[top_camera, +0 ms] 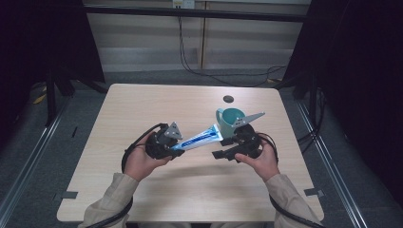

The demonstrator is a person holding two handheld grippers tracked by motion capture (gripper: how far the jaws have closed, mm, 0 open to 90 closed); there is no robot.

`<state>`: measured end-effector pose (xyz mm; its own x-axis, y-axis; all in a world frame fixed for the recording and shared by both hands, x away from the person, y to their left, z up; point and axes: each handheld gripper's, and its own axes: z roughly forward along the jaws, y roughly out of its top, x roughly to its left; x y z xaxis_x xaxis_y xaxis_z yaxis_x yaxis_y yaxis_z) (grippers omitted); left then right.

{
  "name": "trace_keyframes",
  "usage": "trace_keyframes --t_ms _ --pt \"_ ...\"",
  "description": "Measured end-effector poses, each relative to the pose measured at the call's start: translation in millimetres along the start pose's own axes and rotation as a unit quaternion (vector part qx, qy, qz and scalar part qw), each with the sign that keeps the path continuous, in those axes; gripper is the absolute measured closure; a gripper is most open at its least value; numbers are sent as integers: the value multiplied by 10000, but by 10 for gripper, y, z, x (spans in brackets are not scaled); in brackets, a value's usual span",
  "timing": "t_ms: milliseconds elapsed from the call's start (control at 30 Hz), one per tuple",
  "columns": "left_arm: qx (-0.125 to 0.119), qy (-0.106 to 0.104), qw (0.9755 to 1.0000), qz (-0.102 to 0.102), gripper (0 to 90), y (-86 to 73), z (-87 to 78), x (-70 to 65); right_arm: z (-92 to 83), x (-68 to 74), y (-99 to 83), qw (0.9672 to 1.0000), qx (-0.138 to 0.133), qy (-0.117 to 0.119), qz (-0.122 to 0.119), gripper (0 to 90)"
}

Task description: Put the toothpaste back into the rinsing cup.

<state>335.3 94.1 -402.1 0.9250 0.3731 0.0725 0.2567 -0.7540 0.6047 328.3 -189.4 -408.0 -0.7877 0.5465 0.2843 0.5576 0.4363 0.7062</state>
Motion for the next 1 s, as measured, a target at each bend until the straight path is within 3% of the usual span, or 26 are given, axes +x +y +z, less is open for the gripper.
trace_keyframes --t_ms 200,433,667,1000 --pt "-99 -24 9999 -102 739 22 17 -10 88 9 -35 9991 -367 89 182 328" --pt "-266 -65 9995 -174 739 71 36 -16 135 44 -31 9987 -447 126 217 340" --pt "-278 -68 9993 -225 739 70 62 -23 163 54 -32 9985 -486 117 209 341" --pt "-322 -91 9986 -407 739 54 128 -46 222 55 -23 9956 -752 261 491 376"
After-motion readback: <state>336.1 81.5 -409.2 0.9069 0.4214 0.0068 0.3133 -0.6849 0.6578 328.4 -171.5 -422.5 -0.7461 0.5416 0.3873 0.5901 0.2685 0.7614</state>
